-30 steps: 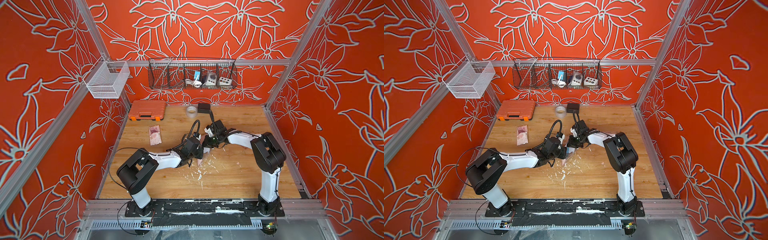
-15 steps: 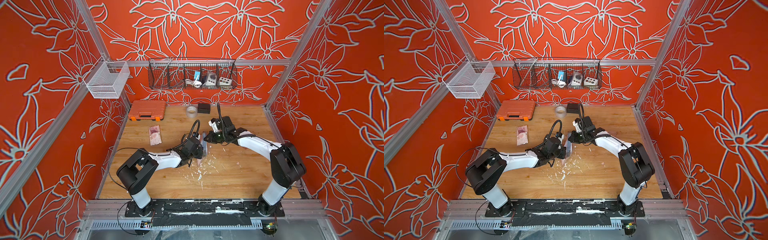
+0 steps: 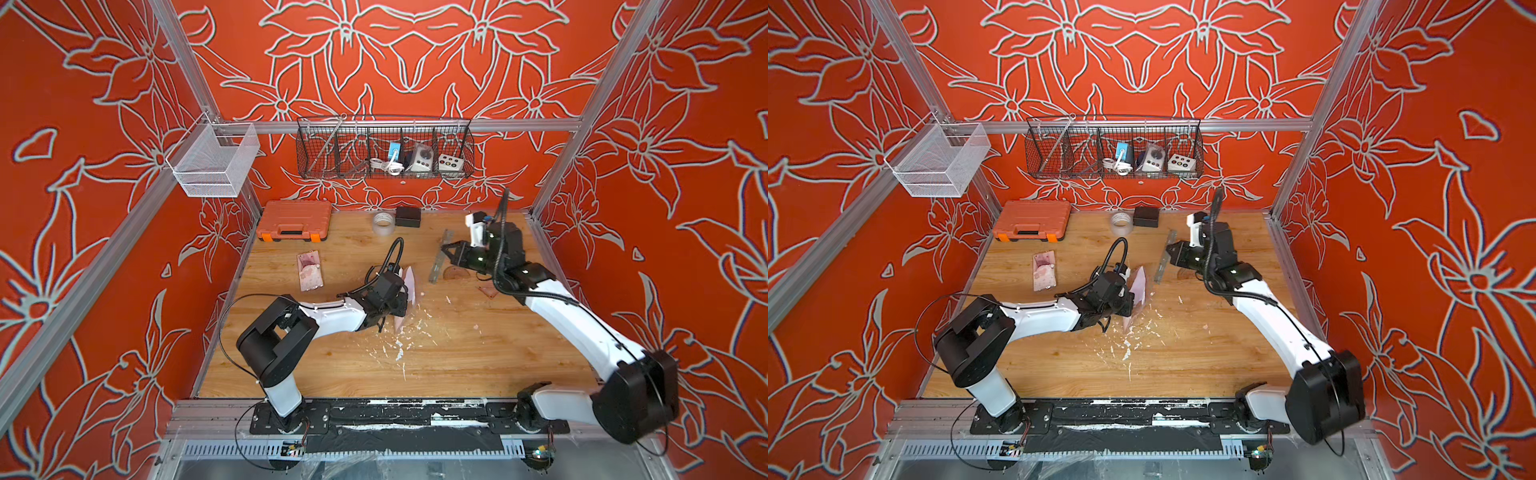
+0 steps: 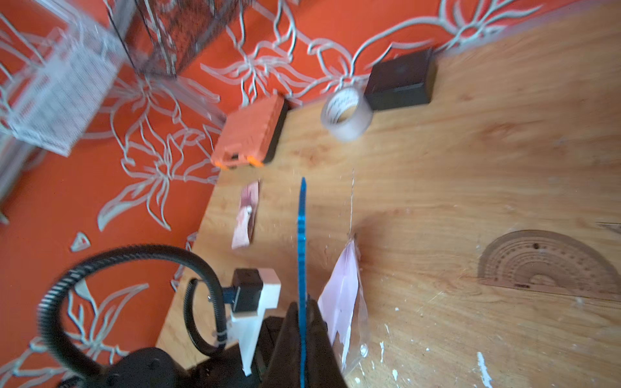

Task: Open the ruler set and take out the ruler
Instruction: Place the ruler set bag at the center of the board.

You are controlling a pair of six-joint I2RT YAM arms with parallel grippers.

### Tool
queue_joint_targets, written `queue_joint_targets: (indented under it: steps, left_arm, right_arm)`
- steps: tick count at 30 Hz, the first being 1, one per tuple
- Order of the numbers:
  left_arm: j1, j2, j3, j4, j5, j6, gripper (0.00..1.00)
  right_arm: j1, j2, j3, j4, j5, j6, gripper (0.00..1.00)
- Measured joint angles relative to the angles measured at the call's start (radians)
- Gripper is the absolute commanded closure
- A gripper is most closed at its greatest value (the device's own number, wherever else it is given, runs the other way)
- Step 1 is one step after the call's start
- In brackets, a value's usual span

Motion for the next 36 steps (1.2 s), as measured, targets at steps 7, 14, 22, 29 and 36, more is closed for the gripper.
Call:
queue_joint_targets:
  steps: [7, 14, 22, 29, 36]
  left_arm:
    - [0.0, 0.09, 0.188, -0.139, -0.027, 0.0, 1.0]
    - [-0.004, 0.232, 0.393, -0.245, -0.081, -0.006, 1.0]
    - [-0.018, 0.383, 0.616, -0.364, -0.13, -0.006, 1.0]
    - [-0.033, 0.458, 0.729, -0.417, -0.136, -0.007, 1.0]
    - [-0.044, 0.478, 0.761, -0.448, -0.148, -0.033, 0.74]
  right_arm:
    - [-0.191, -0.047, -0.269, 0.036, -0.023, 0.156, 1.0]
    - [-0.198, 0.033, -0.416, 0.052, -0.098, 0.19, 1.0]
    - [-0.198, 0.135, -0.438, 0.179, -0.121, 0.21, 1.0]
    - [-0.213, 0.226, -0.439, 0.26, -0.122, 0.224, 1.0]
    - [-0.235, 0.275, -0.438, 0.29, -0.122, 0.234, 1.0]
